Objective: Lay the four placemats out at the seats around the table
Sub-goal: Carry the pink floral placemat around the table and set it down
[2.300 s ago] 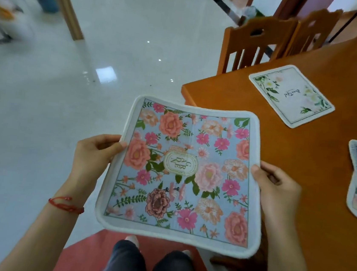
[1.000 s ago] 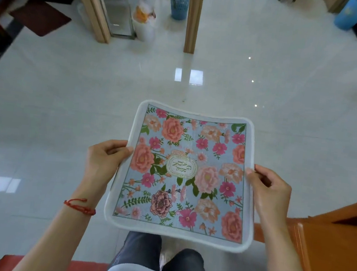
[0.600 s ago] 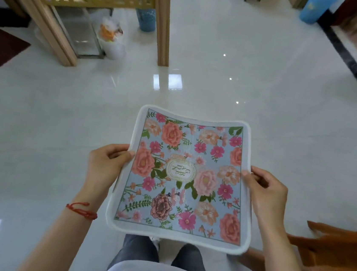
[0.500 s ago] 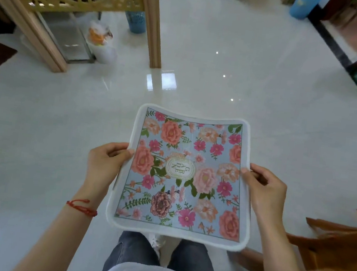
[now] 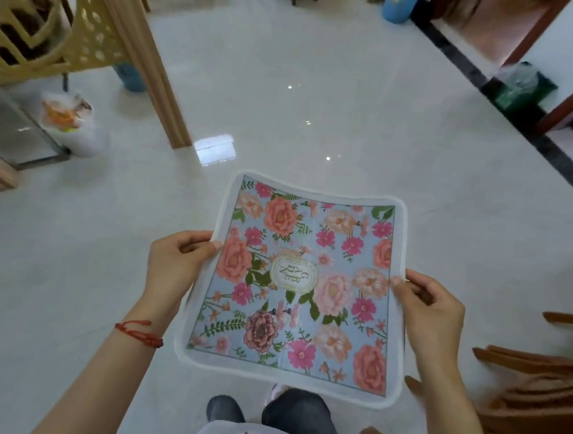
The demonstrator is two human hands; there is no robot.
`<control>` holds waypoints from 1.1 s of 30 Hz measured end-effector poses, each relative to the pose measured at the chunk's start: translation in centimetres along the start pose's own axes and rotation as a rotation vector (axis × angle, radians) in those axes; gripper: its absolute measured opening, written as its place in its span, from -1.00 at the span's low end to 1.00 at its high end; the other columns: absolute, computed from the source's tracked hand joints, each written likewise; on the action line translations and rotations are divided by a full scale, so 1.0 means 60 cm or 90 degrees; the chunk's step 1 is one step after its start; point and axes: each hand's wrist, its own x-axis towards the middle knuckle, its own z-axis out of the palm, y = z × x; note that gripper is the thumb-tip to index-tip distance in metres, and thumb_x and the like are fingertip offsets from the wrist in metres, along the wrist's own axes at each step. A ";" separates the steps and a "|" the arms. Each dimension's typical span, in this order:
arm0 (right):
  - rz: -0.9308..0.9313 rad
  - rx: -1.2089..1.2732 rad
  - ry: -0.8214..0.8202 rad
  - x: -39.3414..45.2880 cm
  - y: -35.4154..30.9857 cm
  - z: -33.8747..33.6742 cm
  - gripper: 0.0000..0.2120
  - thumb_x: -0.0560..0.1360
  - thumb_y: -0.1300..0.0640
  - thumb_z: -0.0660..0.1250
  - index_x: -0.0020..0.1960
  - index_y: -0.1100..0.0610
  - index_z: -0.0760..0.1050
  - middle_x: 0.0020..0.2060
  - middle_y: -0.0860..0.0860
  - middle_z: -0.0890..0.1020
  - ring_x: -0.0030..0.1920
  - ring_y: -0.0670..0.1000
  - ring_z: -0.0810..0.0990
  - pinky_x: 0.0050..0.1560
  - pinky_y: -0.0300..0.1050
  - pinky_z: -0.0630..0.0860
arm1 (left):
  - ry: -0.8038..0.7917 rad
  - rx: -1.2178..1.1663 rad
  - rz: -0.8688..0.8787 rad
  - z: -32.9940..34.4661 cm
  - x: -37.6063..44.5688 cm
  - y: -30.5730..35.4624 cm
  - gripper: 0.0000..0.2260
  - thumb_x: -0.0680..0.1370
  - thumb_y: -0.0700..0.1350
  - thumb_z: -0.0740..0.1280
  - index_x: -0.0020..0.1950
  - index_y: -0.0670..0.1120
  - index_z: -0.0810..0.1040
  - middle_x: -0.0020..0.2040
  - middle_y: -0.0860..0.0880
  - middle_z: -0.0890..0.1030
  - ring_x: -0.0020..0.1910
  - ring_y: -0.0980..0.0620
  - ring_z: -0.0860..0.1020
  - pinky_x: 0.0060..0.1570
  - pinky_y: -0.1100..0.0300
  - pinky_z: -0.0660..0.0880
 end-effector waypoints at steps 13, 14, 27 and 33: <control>0.041 0.083 0.218 0.232 -0.031 -0.116 -0.85 0.42 0.20 0.41 -0.02 0.08 0.54 -0.29 -0.04 0.61 -0.33 -0.17 0.59 -0.20 -0.29 0.58 | -0.188 0.054 0.077 0.315 0.152 0.199 -0.84 0.42 -0.21 0.43 0.00 -0.15 0.62 -0.17 -0.07 0.64 -0.21 0.00 0.61 -0.15 0.16 0.56; 0.049 0.087 0.237 0.246 -0.031 -0.124 -0.85 0.42 0.20 0.41 -0.02 0.08 0.54 -0.28 -0.03 0.62 -0.28 -0.10 0.61 -0.16 -0.22 0.59 | -0.208 0.061 0.088 0.340 0.163 0.212 -0.84 0.43 -0.21 0.43 0.00 -0.15 0.61 -0.17 -0.06 0.64 -0.22 0.01 0.60 -0.17 0.18 0.56; 0.129 0.102 0.484 0.409 -0.057 -0.201 -0.77 0.43 0.18 0.40 0.07 0.19 0.56 -0.26 -0.06 0.61 -0.22 -0.01 0.61 -0.17 -0.16 0.60 | -0.466 0.140 0.174 0.652 0.275 0.380 -0.91 0.43 -0.20 0.43 -0.19 0.00 0.61 -0.29 0.03 0.66 -0.35 0.14 0.62 -0.33 0.32 0.57; 0.144 0.095 0.541 0.462 -0.061 -0.255 -0.82 0.44 0.17 0.38 0.04 0.16 0.57 -0.26 -0.08 0.62 -0.25 -0.07 0.62 -0.32 -0.30 0.56 | -0.532 0.155 0.174 0.779 0.277 0.418 -0.89 0.43 -0.20 0.43 -0.06 -0.12 0.61 -0.19 -0.07 0.65 -0.23 0.02 0.62 -0.17 0.18 0.58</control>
